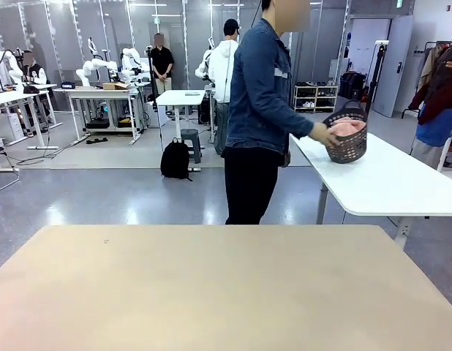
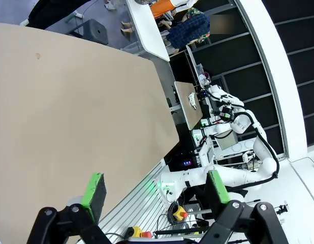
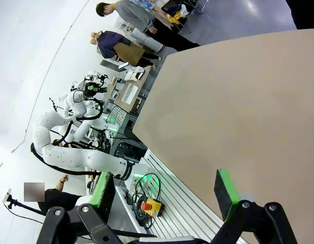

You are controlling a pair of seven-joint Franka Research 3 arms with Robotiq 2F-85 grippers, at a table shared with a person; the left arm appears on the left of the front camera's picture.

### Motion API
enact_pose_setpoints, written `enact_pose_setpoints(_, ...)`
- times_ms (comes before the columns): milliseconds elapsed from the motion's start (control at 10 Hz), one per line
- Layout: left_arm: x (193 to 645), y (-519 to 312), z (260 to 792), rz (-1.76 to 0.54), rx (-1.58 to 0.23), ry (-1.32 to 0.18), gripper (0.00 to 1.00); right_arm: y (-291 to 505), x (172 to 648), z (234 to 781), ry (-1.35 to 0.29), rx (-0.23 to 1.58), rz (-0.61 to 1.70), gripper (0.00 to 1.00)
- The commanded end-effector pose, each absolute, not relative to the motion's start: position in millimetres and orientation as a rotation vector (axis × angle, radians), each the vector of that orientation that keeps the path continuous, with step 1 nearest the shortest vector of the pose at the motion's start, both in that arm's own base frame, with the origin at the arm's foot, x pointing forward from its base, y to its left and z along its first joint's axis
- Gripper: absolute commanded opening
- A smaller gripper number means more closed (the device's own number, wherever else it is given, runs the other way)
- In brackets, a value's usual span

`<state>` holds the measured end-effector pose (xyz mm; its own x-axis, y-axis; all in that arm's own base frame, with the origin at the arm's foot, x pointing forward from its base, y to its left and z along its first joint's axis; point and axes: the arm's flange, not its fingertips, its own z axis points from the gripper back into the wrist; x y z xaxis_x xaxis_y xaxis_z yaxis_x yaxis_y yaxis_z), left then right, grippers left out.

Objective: Fold the towel.
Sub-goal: Grab the top end of the 100 cm Hotel Towel extended by the human.

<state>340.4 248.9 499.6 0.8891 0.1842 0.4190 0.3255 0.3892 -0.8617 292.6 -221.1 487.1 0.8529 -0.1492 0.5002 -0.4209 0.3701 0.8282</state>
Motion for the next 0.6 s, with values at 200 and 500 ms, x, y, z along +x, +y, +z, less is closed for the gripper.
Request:
enact_pose_setpoints(200, 340.0, 250.1, 499.3, -0.099, -1.188, -0.499, 1.0, -221.9, 293.4, 489.1, -0.565, 1.201, 0.197, 1.0)
enact_pose_setpoints(500, 340.0, 250.1, 499.3, -0.099, -1.188, -0.499, 1.0, -221.9, 293.4, 489.1, -0.565, 1.201, 0.197, 1.0)
